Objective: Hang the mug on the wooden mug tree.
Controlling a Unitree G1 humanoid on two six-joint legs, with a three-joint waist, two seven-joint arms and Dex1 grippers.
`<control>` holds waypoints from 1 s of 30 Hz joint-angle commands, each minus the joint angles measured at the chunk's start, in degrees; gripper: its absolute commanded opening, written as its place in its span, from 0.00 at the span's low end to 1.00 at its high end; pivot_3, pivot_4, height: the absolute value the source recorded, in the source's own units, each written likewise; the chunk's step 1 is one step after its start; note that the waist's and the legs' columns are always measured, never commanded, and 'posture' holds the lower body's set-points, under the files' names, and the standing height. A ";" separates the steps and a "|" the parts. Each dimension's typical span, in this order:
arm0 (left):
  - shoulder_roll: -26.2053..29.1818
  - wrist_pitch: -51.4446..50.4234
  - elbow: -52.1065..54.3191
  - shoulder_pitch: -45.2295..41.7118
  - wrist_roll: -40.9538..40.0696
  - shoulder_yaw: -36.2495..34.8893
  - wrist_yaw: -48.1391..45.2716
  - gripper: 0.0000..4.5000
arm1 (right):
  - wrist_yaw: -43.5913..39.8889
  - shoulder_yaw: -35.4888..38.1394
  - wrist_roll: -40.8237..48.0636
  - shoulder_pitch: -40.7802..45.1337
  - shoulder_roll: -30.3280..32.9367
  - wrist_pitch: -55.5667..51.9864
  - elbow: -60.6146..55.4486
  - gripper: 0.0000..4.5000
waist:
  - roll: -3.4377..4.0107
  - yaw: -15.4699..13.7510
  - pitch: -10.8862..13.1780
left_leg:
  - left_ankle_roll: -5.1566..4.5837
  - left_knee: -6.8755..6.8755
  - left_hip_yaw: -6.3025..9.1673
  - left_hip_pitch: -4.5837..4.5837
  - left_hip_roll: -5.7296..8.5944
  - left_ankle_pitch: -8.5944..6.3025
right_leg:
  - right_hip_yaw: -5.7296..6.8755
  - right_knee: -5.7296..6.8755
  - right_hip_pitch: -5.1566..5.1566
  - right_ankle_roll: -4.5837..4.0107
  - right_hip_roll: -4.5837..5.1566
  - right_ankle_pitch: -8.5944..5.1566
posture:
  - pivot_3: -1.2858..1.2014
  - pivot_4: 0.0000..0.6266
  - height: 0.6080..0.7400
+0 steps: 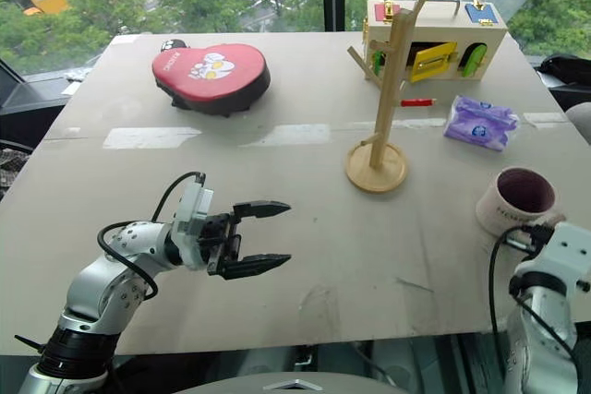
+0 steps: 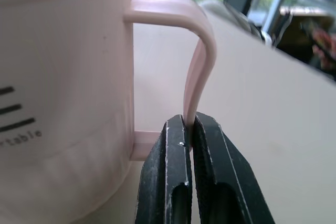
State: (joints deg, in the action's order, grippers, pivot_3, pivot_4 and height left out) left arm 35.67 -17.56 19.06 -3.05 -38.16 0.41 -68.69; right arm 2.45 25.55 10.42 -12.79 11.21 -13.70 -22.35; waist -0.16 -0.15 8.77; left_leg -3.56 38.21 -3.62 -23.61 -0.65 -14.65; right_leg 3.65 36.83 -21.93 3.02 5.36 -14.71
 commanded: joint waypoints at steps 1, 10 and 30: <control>-0.77 1.49 1.42 0.20 0.16 -0.68 0.74 0.98 | -8.97 0.54 4.08 5.75 7.24 2.54 -1.22 0.00 | 0.01 0.44 0.01 | -0.01 0.00 -0.02 0.00 0.00 0.00 | -0.02 0.00 0.00 0.01 0.00 0.01 | 0.52 0.24 0.95; -2.01 2.51 1.70 0.61 0.63 -0.56 1.96 0.98 | -34.45 -0.97 19.49 17.56 25.62 -2.76 -0.01 0.00 | -0.04 0.30 0.04 | -0.08 0.07 -0.02 -0.06 -0.01 -0.03 | 0.00 -0.02 0.01 0.04 0.00 0.04 | 0.52 0.24 0.95; -4.20 4.53 6.03 5.57 -5.58 -7.70 3.97 0.98 | -63.30 -17.04 18.49 48.38 38.05 -6.34 28.07 0.00 | -0.10 -0.46 0.10 | -0.14 0.14 0.07 -0.14 0.01 -0.07 | 0.06 -0.07 0.10 0.01 0.24 0.06 | 0.52 0.24 0.95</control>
State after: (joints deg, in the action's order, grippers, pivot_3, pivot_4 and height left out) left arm 31.77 -14.22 22.26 1.78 -42.17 -5.28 -65.31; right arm -59.36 7.48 29.34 33.65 48.13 -21.62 5.18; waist -0.26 -0.60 8.87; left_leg -3.70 38.34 -3.56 -23.74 -0.63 -14.72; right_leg 3.72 36.75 -21.83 3.03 5.61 -14.65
